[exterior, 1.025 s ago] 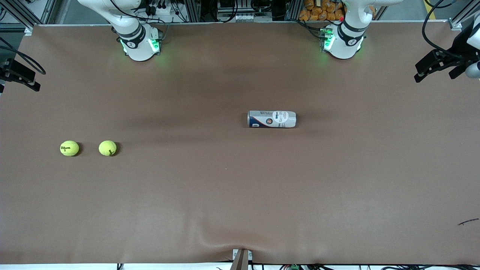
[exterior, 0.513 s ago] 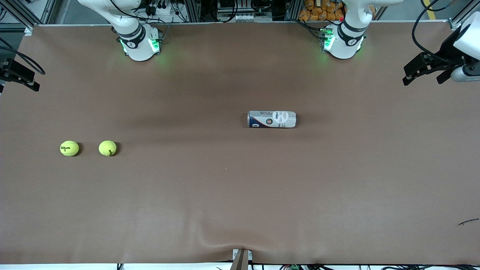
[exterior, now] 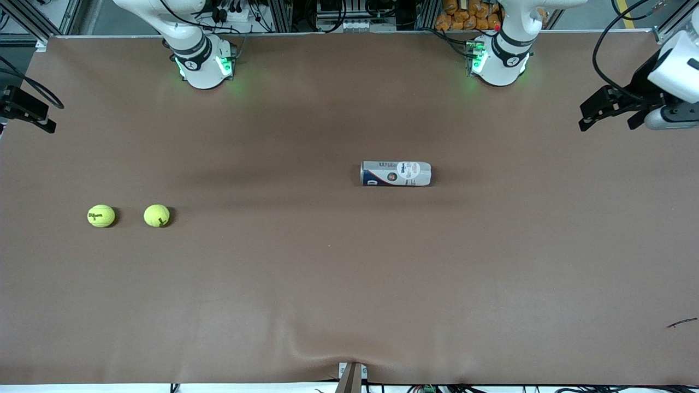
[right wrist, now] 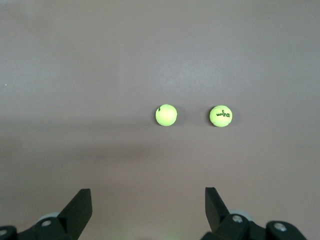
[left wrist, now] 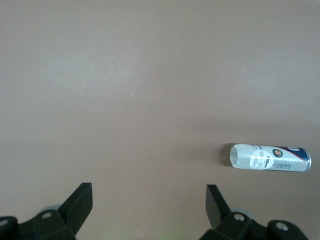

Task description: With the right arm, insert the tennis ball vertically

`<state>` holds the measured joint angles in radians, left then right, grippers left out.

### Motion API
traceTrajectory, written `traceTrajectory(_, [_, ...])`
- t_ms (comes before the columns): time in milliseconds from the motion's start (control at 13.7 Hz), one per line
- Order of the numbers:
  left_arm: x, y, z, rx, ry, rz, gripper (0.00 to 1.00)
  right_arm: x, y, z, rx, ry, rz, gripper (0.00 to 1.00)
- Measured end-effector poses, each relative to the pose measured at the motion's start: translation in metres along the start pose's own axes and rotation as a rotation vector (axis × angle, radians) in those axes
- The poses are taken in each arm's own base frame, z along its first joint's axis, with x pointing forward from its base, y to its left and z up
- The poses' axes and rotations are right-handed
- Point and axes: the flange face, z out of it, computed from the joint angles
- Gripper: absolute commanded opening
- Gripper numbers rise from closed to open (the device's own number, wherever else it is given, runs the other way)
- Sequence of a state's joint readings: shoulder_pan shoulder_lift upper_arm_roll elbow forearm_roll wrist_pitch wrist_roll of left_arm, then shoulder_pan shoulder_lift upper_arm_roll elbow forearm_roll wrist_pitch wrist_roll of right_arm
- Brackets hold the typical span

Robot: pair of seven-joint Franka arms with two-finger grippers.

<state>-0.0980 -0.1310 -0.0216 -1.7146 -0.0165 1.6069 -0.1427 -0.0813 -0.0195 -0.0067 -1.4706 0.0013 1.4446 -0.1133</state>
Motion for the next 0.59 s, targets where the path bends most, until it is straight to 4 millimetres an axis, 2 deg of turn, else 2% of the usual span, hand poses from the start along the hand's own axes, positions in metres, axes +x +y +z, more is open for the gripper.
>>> traceTrajectory(586, [0.012,0.101,0.062,0.012,-0.072,0.178,1.0,0.0,0.001,0.001,0.001,-0.001,0.001,1.0])
